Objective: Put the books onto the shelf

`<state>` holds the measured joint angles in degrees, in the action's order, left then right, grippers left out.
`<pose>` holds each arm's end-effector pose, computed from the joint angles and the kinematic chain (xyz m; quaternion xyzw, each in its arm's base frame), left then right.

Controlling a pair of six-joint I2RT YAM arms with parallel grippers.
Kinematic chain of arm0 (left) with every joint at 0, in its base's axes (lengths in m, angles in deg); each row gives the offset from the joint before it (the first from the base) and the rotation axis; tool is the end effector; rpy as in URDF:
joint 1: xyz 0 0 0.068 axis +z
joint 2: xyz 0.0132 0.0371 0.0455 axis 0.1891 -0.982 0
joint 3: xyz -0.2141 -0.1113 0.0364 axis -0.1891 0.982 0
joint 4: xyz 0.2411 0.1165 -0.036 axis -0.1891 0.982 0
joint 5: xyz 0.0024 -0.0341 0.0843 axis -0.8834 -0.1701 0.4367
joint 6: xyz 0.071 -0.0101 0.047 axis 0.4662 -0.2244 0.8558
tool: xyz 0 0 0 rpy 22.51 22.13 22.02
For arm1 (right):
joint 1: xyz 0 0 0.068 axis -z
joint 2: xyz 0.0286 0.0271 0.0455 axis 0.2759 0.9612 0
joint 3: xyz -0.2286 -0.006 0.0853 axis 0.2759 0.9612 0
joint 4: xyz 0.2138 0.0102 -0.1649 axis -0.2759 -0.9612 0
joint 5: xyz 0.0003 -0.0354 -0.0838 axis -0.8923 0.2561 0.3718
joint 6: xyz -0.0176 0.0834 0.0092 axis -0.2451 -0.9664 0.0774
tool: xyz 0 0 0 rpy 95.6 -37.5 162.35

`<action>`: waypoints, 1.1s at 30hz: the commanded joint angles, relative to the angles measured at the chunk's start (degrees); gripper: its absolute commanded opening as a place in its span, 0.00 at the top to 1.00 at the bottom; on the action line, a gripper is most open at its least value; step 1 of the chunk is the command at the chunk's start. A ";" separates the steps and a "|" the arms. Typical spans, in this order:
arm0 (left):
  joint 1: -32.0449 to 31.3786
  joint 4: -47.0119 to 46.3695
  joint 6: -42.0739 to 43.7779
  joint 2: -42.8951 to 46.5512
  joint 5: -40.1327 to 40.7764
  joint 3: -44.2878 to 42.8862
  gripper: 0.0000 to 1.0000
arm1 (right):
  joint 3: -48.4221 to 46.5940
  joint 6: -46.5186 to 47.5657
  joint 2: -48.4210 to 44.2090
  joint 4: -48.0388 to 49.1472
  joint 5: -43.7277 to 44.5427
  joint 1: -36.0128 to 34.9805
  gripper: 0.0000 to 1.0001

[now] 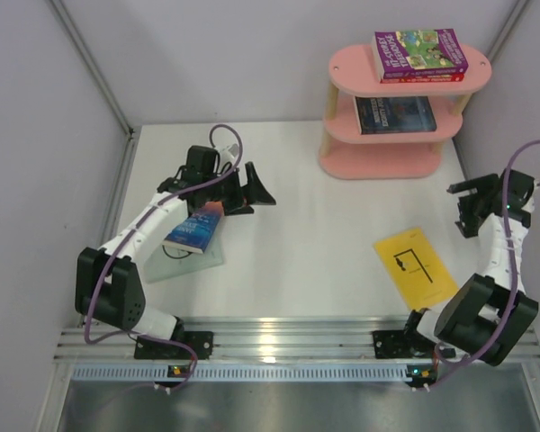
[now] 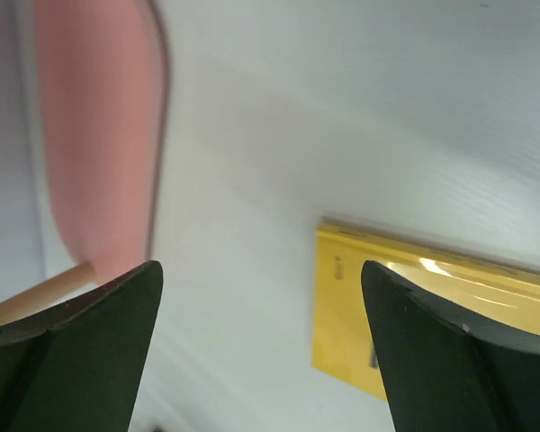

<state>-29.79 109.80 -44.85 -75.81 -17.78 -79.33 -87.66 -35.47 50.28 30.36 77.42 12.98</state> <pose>0.3258 -0.1582 0.2357 0.0088 0.8788 -0.4231 0.2204 0.2800 -0.1435 0.2242 0.5715 0.7198 0.1364 0.3698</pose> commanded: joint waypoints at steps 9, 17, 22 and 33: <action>-4.39 -9.80 -3.51 3.01 -2.04 12.82 0.02 | 12.66 14.98 -0.27 -7.96 3.05 9.15 0.07; -5.80 -13.07 -3.60 2.31 -2.92 16.09 0.03 | 25.67 21.40 3.07 -0.92 -7.05 6.96 0.15; -5.98 -13.85 -4.12 3.45 -1.87 17.58 0.03 | 31.64 15.80 -2.98 2.24 -12.42 -7.75 0.23; -10.63 -12.45 -4.82 0.55 3.92 16.70 0.07 | 25.27 1.62 1.74 10.00 -7.80 -35.50 0.22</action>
<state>-38.27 98.76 -49.09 -75.02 -16.58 -62.19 -60.12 -33.46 48.09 47.44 64.53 -21.29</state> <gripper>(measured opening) 0.928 0.768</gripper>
